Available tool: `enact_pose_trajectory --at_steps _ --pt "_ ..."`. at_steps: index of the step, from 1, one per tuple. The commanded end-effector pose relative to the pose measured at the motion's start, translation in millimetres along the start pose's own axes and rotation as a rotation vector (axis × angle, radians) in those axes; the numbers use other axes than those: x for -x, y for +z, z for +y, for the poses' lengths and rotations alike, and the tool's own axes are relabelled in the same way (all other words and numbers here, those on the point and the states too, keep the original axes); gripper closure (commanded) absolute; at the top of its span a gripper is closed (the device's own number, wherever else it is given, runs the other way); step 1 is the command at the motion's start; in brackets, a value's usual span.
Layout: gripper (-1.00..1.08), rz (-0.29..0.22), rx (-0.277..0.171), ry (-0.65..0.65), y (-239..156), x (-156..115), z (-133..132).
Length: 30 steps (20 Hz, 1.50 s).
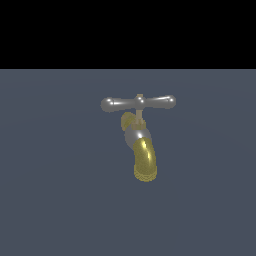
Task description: Turn on the faucet by rotating a designated handle.
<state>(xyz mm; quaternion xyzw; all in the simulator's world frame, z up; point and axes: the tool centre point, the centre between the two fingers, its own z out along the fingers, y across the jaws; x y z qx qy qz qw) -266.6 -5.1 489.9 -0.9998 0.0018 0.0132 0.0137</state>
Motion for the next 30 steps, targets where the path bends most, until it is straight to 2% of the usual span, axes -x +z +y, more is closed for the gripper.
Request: enact_pose_trajectory --at_steps 1,14,30 --pt "1.08 0.000 0.000 0.000 0 0 0" --pt "1.08 -0.001 0.002 -0.098 16 -2 15" --pt "1.08 -0.003 0.011 -0.440 72 -18 65"
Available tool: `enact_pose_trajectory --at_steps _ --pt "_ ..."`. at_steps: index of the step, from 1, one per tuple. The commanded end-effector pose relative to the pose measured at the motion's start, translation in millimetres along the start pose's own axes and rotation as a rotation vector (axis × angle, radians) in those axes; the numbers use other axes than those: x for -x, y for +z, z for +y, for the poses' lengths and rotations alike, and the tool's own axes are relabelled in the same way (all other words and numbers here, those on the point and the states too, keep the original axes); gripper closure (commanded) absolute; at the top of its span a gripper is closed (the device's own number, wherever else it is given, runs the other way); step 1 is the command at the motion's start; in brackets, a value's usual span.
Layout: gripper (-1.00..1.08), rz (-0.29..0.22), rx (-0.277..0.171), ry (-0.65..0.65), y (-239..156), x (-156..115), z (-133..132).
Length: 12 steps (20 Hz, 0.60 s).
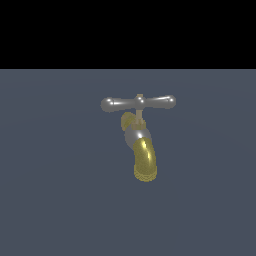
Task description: Turn on the faucet by rotating a designated handle.
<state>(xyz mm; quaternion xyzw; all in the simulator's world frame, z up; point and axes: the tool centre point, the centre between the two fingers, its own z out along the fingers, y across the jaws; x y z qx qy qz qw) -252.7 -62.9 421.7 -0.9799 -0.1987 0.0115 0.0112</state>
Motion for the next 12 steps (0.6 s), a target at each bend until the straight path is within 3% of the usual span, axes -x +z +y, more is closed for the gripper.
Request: enact_pose_trajectory --at_steps 1,12 --pt "1.08 0.000 0.002 -0.060 10 -1 9" --pt "1.08 -0.002 0.009 -0.318 52 -11 49"
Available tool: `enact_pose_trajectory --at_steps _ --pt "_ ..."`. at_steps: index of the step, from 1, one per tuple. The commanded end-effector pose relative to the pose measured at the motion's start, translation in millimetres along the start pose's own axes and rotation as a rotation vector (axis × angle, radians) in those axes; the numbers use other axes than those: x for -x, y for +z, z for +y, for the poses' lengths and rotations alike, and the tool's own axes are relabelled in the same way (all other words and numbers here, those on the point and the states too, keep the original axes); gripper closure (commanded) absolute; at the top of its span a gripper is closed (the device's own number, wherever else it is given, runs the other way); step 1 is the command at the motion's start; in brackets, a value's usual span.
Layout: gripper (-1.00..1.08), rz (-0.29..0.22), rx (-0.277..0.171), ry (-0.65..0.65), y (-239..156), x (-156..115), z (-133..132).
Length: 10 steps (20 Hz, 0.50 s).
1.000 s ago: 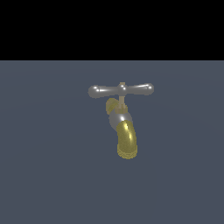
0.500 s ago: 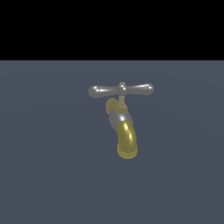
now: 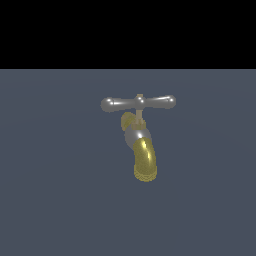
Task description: Turn on the faucet by rotating a designated handle.
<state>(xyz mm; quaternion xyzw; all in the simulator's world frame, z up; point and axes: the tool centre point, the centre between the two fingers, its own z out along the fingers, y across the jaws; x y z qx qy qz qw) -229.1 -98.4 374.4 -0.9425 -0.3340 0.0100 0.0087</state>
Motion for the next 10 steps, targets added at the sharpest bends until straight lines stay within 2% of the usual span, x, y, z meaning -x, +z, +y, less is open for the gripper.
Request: enact_pose_trajectory --at_steps 1,10 --pt "1.08 -0.001 0.002 -0.060 10 -1 9" --pt "1.08 -0.003 0.009 -0.271 44 -8 43"
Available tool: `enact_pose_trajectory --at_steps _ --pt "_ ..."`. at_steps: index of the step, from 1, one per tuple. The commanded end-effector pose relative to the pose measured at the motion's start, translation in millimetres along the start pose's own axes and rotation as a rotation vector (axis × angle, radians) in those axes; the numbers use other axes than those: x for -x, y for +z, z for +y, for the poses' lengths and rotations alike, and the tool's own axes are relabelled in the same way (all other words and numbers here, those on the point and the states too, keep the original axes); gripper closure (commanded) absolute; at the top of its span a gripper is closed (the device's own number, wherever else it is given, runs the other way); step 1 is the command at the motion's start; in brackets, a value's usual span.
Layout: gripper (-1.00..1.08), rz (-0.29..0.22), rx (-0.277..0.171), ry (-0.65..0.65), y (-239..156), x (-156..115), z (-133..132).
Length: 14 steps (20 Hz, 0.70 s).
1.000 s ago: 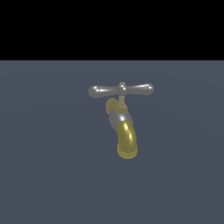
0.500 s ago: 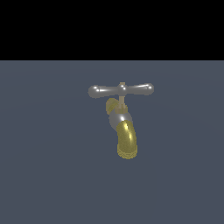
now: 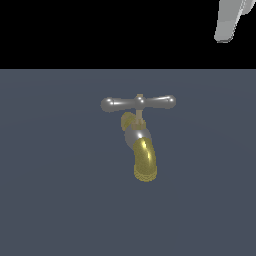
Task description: Turn on the faucet by rotating a designated handle.
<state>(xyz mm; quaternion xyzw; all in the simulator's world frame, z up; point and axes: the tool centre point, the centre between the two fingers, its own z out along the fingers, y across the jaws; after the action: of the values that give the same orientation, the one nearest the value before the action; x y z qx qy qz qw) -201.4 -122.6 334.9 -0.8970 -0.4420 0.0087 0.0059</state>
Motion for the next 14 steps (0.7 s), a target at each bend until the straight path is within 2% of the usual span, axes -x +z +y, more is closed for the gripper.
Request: enact_pose_trajectory --at_steps 1,14 --pt "1.08 -0.001 0.003 -0.060 10 -1 10" --pt "1.08 -0.004 0.013 -0.348 56 -14 55"
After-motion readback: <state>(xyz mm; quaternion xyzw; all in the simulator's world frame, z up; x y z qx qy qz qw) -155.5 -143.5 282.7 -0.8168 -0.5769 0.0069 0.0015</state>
